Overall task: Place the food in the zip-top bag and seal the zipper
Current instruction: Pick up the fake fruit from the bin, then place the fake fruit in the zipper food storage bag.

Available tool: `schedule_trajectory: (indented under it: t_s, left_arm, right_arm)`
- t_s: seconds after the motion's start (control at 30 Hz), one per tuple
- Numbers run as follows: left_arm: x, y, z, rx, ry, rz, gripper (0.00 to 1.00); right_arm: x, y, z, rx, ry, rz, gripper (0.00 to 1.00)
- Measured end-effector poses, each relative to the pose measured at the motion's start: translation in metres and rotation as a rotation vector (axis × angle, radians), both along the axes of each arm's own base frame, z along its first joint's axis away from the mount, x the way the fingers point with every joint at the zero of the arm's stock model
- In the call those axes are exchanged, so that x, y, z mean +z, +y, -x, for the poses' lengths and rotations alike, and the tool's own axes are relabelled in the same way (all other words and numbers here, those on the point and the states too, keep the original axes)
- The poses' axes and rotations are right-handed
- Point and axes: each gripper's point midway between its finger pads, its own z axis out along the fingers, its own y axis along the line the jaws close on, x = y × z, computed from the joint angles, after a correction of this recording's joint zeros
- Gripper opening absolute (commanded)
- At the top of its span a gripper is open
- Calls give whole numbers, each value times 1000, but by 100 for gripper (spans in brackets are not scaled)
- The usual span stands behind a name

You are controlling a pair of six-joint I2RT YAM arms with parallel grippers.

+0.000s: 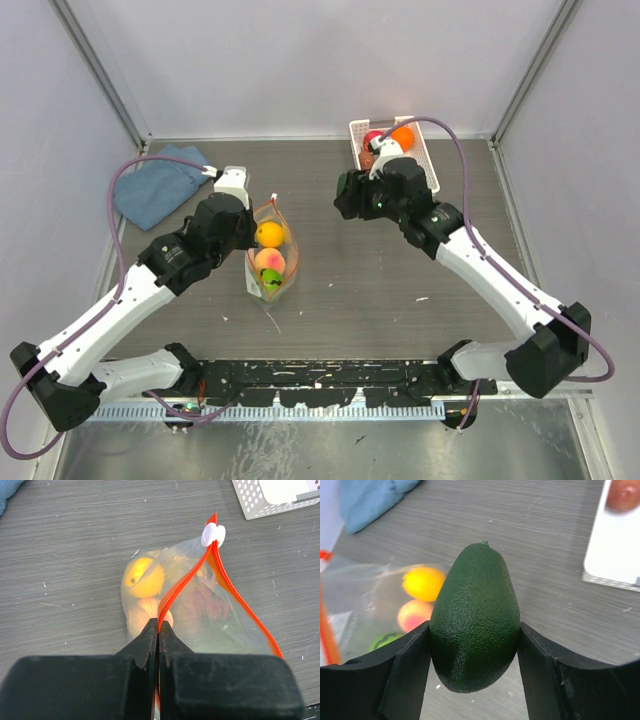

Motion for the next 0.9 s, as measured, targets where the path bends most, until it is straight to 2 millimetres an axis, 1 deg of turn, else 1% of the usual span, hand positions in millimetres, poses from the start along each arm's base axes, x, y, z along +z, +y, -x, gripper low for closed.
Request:
schedule_trajectory:
  t_s: [0.13,0.33,0.5,0.57,0.73,0.8,0.9]
  left_arm:
    - [1,1,1,1,-2,5,0]
    - [1,1,2,6,-1,16,0]
    - [0,0,2,5,3,19,0]
    - [0,-1,2,2,3,22,0]
    - [0,-2,2,-1,2,27,0]
    - [0,-3,2,-3,3,31,0]
    - [0,-4,2,-5,4,35,0]
  right_arm:
    - [12,23,26,66,-29,-46,40]
    - [39,64,65,197,-109,-134,40]
    - [50,97,96,315,-147,-195,39]
    - [56,107,105,351,-165,-218,40]
    - [67,121,115,396,-204,-271,40]
    - [65,126,118,404,-208,-299,40]
    - [53,137,124,414,-184,-338,40]
